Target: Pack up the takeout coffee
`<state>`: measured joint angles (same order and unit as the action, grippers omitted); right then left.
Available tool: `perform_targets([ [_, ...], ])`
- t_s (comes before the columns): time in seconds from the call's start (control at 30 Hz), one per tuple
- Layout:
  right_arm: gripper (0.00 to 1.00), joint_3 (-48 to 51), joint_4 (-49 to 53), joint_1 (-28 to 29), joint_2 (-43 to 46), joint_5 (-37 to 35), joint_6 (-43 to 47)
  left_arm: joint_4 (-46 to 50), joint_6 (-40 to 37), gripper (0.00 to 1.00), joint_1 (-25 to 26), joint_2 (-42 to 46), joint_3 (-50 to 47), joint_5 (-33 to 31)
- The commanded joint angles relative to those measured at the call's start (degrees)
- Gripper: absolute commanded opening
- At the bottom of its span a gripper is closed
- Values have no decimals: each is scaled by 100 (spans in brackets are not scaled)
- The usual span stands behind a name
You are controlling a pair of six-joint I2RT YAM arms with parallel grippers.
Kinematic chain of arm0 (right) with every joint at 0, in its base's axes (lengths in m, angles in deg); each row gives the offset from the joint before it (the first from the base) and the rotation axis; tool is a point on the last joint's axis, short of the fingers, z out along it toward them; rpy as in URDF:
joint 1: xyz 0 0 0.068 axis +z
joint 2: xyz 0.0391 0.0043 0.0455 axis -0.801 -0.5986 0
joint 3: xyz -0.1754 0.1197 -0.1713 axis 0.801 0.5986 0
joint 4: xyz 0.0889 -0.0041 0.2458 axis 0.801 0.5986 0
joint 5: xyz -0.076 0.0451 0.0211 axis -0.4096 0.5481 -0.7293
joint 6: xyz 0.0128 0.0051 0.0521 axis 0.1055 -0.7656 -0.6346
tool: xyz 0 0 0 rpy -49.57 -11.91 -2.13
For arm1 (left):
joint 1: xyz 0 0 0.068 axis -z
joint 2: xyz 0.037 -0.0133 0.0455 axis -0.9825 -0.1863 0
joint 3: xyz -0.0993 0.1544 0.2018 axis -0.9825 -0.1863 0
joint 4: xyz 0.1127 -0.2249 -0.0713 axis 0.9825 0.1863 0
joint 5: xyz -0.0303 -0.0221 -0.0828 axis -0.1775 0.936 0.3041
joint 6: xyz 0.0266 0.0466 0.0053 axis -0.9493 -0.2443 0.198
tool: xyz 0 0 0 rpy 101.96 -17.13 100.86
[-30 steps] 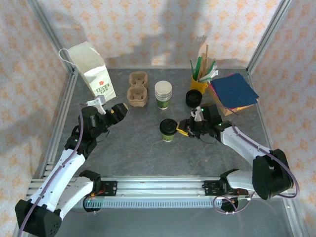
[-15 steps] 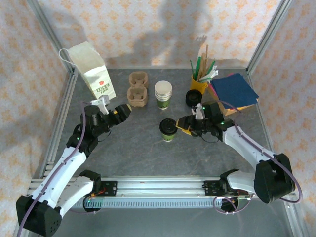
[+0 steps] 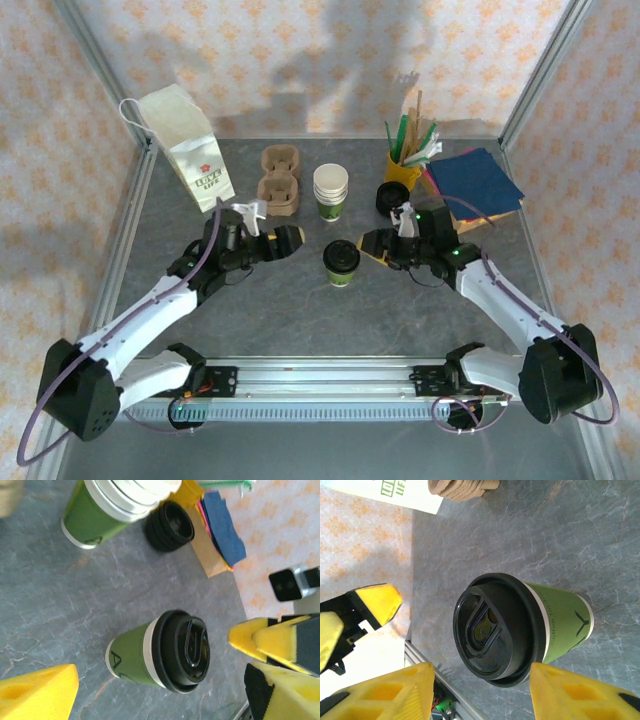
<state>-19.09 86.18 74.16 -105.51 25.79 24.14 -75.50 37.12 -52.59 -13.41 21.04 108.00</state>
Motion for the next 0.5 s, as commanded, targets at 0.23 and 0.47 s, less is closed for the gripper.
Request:
perform_targets([
  [0.23, 52, 395, -626, -23, 85, -178, -157, -233, -379, 88, 342, -667, 548, 301],
  [0.47, 52, 489, -919, -26, -159, -21, -226, 106, -799, 87, 520, -1257, 977, 173],
])
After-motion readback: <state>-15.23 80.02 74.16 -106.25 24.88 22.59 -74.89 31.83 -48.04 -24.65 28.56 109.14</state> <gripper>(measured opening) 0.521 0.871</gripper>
